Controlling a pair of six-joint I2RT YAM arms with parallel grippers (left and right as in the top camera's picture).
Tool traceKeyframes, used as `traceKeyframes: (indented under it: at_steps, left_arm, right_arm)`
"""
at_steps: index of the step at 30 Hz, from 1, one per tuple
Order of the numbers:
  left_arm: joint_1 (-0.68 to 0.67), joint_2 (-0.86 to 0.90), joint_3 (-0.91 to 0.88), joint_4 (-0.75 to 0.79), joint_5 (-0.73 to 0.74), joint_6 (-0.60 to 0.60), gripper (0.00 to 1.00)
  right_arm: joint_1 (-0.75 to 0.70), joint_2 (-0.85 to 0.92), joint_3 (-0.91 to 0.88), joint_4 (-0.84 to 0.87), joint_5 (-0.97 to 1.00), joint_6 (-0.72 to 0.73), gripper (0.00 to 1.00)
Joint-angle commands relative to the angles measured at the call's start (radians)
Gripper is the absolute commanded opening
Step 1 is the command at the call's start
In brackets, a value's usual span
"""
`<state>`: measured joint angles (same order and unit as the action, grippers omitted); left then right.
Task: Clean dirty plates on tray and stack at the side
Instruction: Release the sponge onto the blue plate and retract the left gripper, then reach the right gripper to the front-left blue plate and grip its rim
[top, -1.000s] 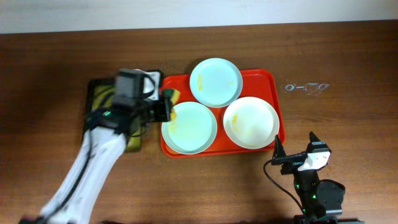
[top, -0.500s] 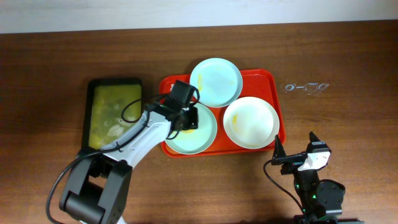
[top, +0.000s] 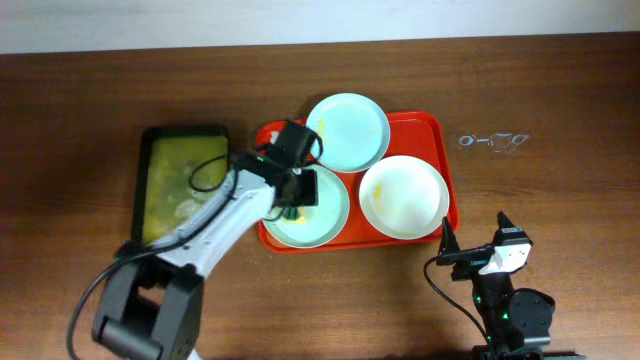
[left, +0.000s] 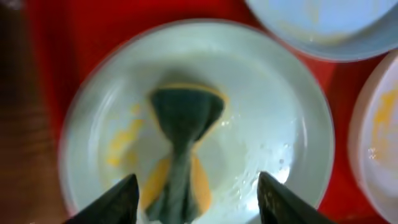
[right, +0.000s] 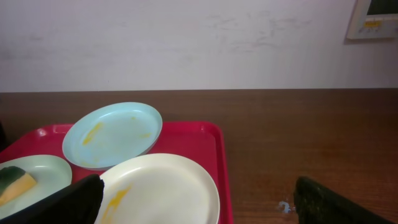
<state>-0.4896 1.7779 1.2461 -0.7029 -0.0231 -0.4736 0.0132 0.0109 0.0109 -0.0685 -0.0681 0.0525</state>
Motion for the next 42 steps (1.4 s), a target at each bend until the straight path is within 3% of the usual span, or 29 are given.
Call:
traceKeyframes:
  at_steps: [1, 2, 5, 12, 18, 21, 25, 29, 33, 38, 42]
  left_arm:
    - [0.064, -0.136, 0.097, -0.063, -0.011, 0.027, 0.61]
    - [0.092, -0.181, 0.107, -0.080, -0.020, 0.026, 0.63]
    - [0.182, -0.291, 0.107, -0.132, -0.083, 0.026, 0.99]
    - [0.415, -0.354, 0.101, -0.303, -0.143, 0.026, 0.99]
    - [0.517, -0.352, 0.076, -0.332, -0.143, 0.026, 0.99]
    - [0.521, -0.352, 0.076, -0.346, -0.143, 0.026, 0.99]
    - [0.521, -0.352, 0.076, -0.347, -0.143, 0.026, 0.99]
    - [0.521, -0.352, 0.076, -0.347, -0.143, 0.026, 0.99]
    - [0.521, -0.352, 0.076, -0.347, -0.143, 0.026, 0.99]
    - [0.521, -0.352, 0.077, -0.347, -0.142, 0.026, 1.00]
    - [0.521, -0.352, 0.076, -0.351, -0.143, 0.026, 0.99]
  right_arm:
    - [0.007, -0.008, -0.005, -0.006, 0.005, 0.005, 0.98]
    - [0.007, -0.007, -0.005, -0.006, 0.005, 0.005, 0.98]
    - [0.007, -0.008, -0.005, -0.006, 0.005, 0.005, 0.98]
    - [0.006, -0.008, -0.005, -0.002, 0.033, -0.026, 0.98]
    - [0.006, -0.007, -0.005, 0.025, 0.075, -0.040, 0.98]
    - [0.006, -0.008, -0.005, 0.171, -0.022, -0.036, 0.98]
    - [0.006, -0.007, -0.005, 0.476, -0.352, -0.036, 0.98]
    - [0.006, -0.007, 0.005, 0.644, -0.444, -0.006, 0.98]
    - [0.006, 0.024, 0.114, 0.568, -0.432, 0.005, 0.98]
    - [0.006, 0.257, 0.379, 0.204, -0.381, -0.036, 0.98]
    - [0.006, 0.538, 0.534, 0.167, -0.607, -0.066, 0.98]
